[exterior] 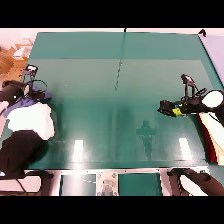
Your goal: Fold the shirts.
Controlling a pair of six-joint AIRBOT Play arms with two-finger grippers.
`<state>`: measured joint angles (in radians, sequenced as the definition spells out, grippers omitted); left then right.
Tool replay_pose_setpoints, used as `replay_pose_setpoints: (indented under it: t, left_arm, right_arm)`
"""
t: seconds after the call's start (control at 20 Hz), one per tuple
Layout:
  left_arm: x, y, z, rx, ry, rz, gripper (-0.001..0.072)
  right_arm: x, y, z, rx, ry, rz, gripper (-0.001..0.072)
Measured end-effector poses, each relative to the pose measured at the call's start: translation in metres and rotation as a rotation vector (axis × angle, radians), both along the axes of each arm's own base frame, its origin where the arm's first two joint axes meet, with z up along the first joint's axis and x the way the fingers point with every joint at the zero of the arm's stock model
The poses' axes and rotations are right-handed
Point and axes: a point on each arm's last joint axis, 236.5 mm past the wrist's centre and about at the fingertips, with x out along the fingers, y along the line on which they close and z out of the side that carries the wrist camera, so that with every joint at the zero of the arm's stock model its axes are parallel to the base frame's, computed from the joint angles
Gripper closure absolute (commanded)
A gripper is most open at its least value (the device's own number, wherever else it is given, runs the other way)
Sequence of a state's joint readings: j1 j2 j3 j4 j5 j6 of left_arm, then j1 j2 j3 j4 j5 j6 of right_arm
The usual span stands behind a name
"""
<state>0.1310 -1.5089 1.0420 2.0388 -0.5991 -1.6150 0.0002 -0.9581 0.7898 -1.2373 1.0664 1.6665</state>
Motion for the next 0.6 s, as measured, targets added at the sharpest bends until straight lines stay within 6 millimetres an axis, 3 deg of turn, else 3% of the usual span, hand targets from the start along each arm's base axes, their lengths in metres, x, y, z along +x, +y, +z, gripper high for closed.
replay_pose_setpoints:
  t: [0.1, 0.15, 0.2, 0.25, 0.35, 0.45, 0.6]
  left_arm:
    - [0.002, 0.003, -0.008, 0.019, 0.037, -0.023, 0.0687]
    - [0.005, 0.005, -0.005, 0.029, 0.045, -0.027, 0.0688]
    - [0.009, 0.006, 0.002, 0.04, 0.049, -0.029, 0.0688]
    - [0.017, 0.006, 0.014, 0.052, 0.042, -0.03, 0.0688]
    - [0.038, -0.006, 0.052, 0.074, 0.012, -0.042, 0.0688]
    - [0.06, -0.032, 0.104, 0.079, -0.047, -0.064, 0.0688]
    - [0.076, -0.106, 0.192, -0.023, -0.169, -0.13, 0.0688]
  right_arm:
    - [0.0, 0.0, 0.0, 0.0, 0.0, 0.0, 0.0572]
    - [0.0, 0.0, 0.0, 0.0, -0.001, 0.0, 0.0625]
    - [0.001, 0.0, 0.001, 0.0, -0.003, 0.0, 0.0688]
    - [0.001, 0.0, 0.002, 0.0, -0.006, 0.0, 0.069]
    - [0.005, 0.0, 0.007, 0.0, -0.019, 0.0, 0.0693]
    - [0.011, -0.001, 0.018, 0.0, -0.043, -0.003, 0.0693]
    - [0.021, -0.013, 0.037, -0.003, -0.075, -0.027, 0.0694]
